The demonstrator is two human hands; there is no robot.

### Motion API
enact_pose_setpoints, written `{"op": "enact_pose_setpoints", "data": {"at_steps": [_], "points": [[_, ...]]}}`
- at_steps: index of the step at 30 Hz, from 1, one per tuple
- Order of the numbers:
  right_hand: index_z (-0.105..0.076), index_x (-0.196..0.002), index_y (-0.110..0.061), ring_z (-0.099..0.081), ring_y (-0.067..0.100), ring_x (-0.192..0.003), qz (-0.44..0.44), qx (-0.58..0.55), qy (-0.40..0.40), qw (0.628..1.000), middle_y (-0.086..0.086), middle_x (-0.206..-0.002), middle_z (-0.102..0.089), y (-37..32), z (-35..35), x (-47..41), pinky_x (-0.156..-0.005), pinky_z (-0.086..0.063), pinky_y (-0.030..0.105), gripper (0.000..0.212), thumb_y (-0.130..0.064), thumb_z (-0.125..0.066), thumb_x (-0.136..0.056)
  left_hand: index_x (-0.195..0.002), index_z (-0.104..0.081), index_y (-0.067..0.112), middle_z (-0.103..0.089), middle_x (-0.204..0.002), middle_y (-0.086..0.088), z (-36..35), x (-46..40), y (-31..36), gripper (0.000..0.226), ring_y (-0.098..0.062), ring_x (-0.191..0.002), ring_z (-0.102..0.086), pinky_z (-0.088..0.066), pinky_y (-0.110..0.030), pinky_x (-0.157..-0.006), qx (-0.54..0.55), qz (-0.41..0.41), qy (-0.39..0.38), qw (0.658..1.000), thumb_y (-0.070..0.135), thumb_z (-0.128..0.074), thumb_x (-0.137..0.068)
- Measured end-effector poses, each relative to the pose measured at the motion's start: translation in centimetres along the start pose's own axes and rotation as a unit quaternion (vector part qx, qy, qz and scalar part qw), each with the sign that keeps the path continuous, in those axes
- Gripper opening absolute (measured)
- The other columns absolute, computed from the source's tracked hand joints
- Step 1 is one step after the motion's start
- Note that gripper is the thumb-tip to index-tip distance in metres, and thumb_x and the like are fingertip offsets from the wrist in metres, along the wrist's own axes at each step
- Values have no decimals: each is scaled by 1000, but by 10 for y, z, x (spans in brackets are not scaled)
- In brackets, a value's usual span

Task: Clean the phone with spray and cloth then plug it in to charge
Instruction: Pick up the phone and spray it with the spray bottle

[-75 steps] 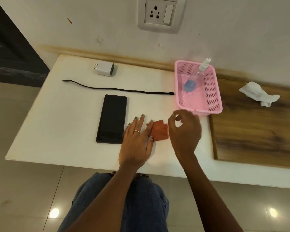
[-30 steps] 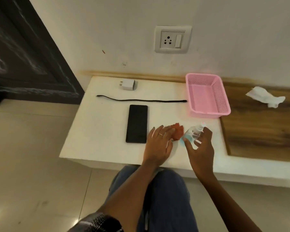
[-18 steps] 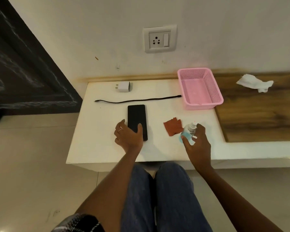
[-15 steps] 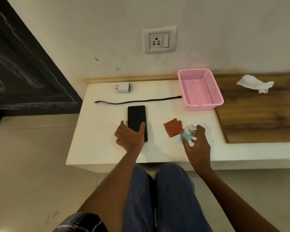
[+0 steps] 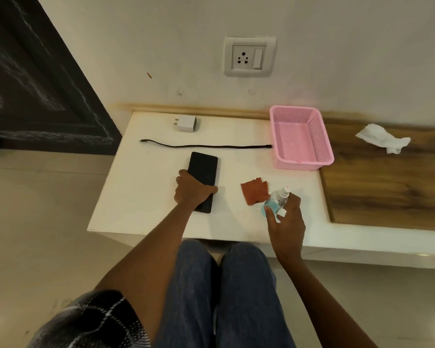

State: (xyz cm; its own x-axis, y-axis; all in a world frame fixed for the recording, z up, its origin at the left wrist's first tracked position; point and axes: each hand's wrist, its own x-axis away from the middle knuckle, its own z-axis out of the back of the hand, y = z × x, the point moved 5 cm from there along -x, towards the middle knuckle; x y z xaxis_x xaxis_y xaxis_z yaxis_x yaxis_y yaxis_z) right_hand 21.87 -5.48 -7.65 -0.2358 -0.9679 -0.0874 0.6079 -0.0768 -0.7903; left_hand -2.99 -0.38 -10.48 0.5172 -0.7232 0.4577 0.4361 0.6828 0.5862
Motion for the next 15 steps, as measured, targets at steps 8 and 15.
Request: {"op": "enact_pose_setpoints", "data": {"at_steps": [8, 15], "points": [[-41, -127, -14, -61, 25, -106, -34, -51, -22, 998, 8, -123, -59, -21, 9, 0, -92, -50, 37, 52, -24, -67, -83, -127, -42, 13, -54, -111, 1, 29, 55, -2, 80, -17, -98, -56, -49, -25, -73, 308, -49, -37, 949, 32, -86, -64], [-38, -129, -14, -60, 27, -108, -35, -90, 14, 995, 11, -124, -57, -42, 22, 16, -93, -51, 41, 56, -23, -68, -82, -121, -56, 18, -66, -117, -11, 39, 106, 7, 57, -27, -101, -65, -56, -40, -80, 509, -11, -166, 844, 25, -78, -70]]}}
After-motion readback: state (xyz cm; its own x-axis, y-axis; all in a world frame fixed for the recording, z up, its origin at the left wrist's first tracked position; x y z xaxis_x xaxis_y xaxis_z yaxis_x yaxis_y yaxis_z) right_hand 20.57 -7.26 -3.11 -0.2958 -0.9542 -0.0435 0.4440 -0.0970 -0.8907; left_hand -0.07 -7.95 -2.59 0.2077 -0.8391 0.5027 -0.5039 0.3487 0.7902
